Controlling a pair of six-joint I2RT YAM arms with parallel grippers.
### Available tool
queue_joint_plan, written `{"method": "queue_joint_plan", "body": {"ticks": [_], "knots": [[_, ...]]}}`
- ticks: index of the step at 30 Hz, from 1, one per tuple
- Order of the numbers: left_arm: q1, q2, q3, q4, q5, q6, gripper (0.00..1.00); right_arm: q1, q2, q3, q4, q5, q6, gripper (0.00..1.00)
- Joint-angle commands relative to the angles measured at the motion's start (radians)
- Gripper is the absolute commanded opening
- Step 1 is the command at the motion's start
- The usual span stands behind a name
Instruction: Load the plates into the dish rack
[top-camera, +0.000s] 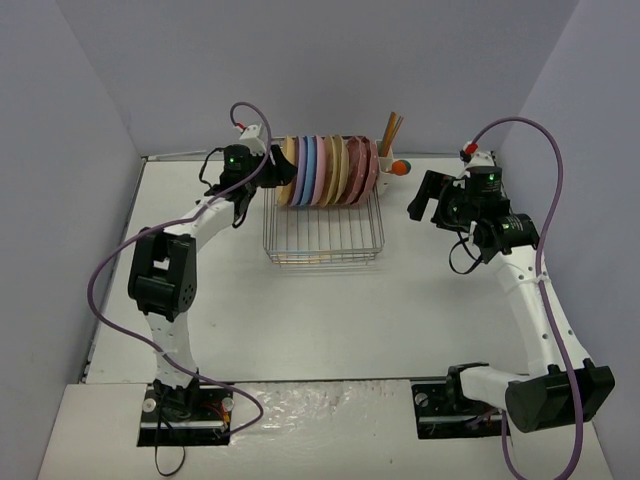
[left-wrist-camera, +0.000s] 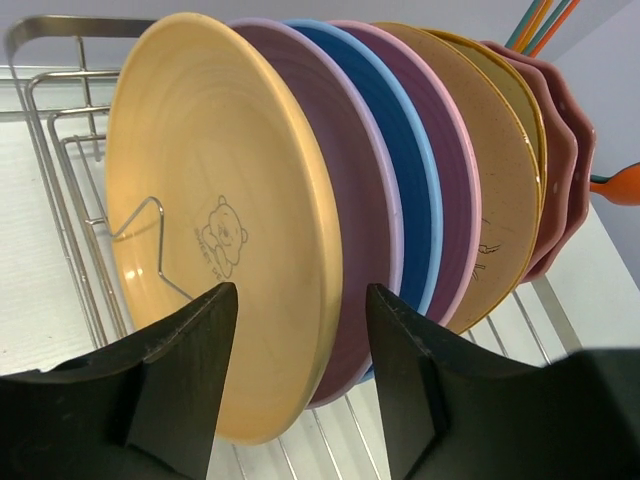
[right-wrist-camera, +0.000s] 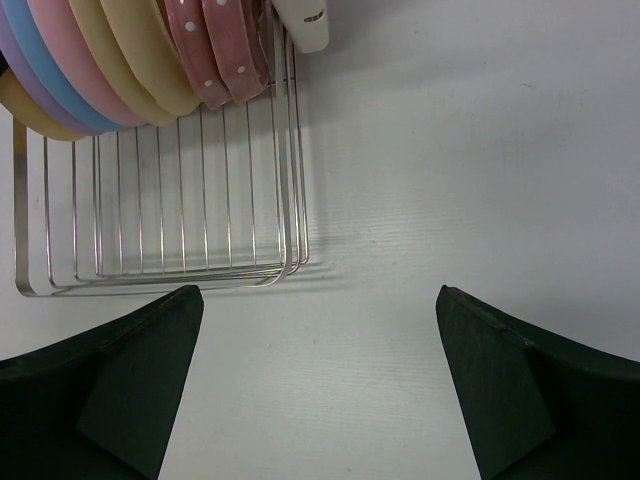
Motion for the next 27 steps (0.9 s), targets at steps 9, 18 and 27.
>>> {"method": "queue_joint_plan", "body": {"ticks": [9, 18, 27], "knots": [[-0.003, -0.444, -0.056, -0.212, -0.217, 0.207, 0.91, -0.007, -0.079, 0.061, 0.064, 0.096, -0.084, 1.0], [0.003, -0.862, -0.245, -0.547, -0.468, 0.388, 0.97, -0.004, -0.221, 0.007, 0.139, 0.238, -0.162, 1.0], [0.005, -1.245, -0.383, -0.868, -0.757, 0.372, 0.97, 0.015, -0.356, -0.109, 0.218, 0.331, -0.218, 1.0]]}}
